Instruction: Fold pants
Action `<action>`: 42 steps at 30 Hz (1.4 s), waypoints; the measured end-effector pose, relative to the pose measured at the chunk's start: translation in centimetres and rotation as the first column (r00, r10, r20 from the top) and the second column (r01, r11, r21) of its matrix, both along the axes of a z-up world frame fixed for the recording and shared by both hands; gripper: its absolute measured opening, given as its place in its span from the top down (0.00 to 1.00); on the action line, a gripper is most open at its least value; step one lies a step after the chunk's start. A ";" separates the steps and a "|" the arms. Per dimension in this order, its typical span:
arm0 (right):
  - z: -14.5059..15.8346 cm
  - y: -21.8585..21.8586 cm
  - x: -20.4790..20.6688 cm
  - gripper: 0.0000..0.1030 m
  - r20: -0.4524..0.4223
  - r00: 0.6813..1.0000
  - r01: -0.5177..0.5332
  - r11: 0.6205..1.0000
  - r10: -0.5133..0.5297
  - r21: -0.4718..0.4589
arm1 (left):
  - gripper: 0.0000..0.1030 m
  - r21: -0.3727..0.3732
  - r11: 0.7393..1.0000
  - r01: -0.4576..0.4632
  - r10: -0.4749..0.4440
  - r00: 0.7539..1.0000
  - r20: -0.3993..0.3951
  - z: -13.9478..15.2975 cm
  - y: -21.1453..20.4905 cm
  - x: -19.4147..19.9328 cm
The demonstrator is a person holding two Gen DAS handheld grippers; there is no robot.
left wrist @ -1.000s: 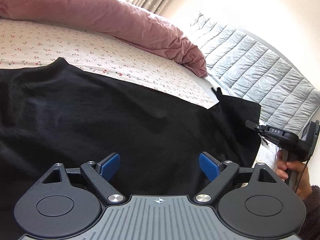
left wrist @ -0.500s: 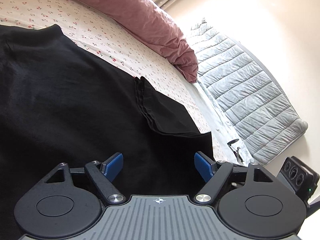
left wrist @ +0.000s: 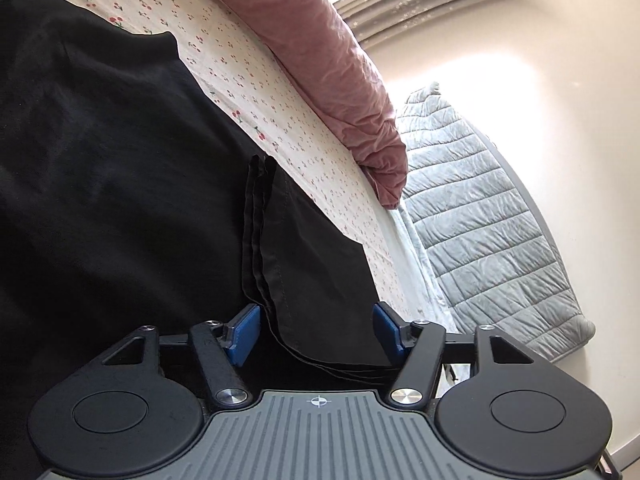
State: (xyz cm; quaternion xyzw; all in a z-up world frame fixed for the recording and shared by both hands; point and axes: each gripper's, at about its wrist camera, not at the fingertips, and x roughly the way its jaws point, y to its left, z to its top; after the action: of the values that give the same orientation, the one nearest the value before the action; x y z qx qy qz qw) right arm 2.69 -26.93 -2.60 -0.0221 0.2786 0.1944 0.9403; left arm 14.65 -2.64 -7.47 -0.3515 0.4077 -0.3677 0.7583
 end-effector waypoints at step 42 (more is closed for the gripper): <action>-2.3 0.3 5.3 0.41 -0.113 0.975 0.188 0.982 -0.190 -0.035 | 0.99 0.597 0.774 -0.210 0.056 0.962 0.266 6.6 9.8 -1.6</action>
State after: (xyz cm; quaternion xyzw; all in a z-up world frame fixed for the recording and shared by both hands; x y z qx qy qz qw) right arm 7.95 -26.64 -4.93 0.0046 0.3357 0.1018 0.9364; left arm 13.05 7.12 -0.89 -0.0653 0.3878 -0.1970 0.8981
